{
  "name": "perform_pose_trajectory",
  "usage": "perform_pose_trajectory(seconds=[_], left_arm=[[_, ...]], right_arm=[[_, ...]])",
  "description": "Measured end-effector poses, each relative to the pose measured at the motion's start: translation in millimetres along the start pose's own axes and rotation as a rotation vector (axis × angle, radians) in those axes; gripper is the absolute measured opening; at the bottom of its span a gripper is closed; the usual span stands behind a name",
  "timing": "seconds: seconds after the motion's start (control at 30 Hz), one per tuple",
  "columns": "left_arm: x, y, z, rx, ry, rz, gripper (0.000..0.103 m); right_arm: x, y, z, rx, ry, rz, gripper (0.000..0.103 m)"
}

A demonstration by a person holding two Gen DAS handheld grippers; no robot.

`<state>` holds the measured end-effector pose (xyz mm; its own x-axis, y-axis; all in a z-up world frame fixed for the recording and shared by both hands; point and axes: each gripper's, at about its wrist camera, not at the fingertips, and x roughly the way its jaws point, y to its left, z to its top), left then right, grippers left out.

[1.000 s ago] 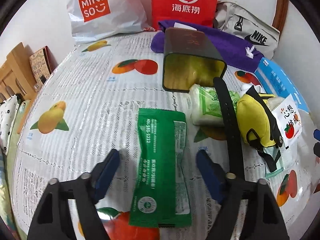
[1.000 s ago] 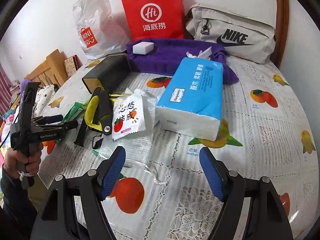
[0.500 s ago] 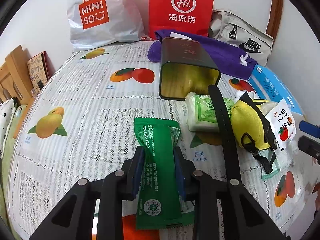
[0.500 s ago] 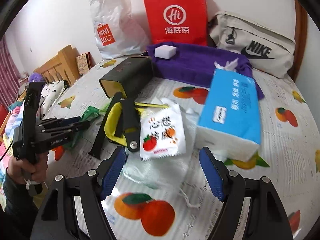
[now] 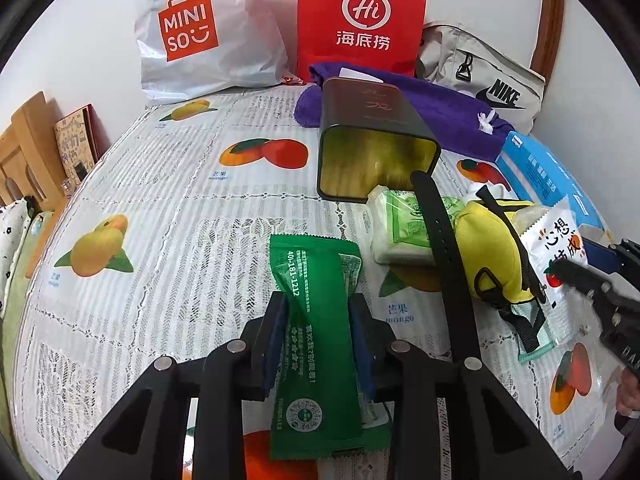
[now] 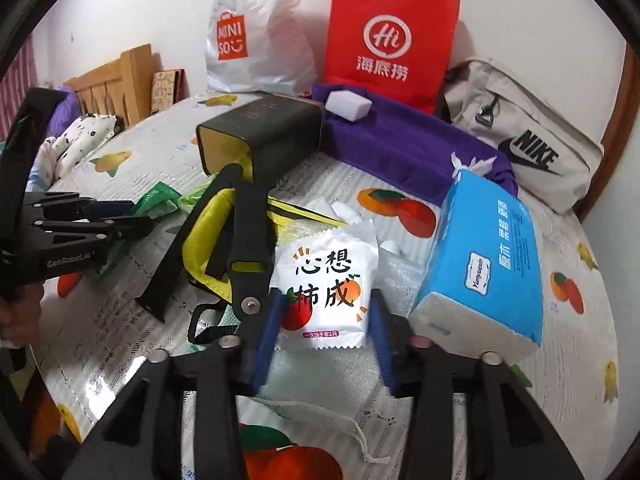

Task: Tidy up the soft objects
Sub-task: 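Grasp the white snack packet edge with the right gripper while the left gripper lifts the green packet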

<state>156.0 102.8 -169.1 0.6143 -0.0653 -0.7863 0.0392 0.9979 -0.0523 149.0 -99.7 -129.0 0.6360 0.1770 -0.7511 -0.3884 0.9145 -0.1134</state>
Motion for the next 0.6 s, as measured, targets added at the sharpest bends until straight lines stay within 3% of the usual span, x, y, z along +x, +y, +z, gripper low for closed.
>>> perform_pose_trajectory(seconds=[0.07,0.23,0.43,0.6], left_arm=[[0.0,-0.7,-0.6,-0.004,0.001,0.001,0.031],[-0.2,-0.1,-1.4,-0.014,-0.001,-0.002,0.03],[-2.4,2.3,-1.7,-0.022,0.006,-0.012,0.03],[-5.1,1.7,-2.8,-0.022,0.015,-0.005,0.03]], right_arm=[[-8.9,-3.9,0.3,0.009,-0.016,0.02,0.02],[-29.9,-13.4,-3.2,0.069,-0.046,0.101,0.01],[-53.8,-34.0,-13.8,0.164,-0.064,0.137,0.005],[-75.1,-57.2,-28.9,0.196,-0.056,0.045,0.005]])
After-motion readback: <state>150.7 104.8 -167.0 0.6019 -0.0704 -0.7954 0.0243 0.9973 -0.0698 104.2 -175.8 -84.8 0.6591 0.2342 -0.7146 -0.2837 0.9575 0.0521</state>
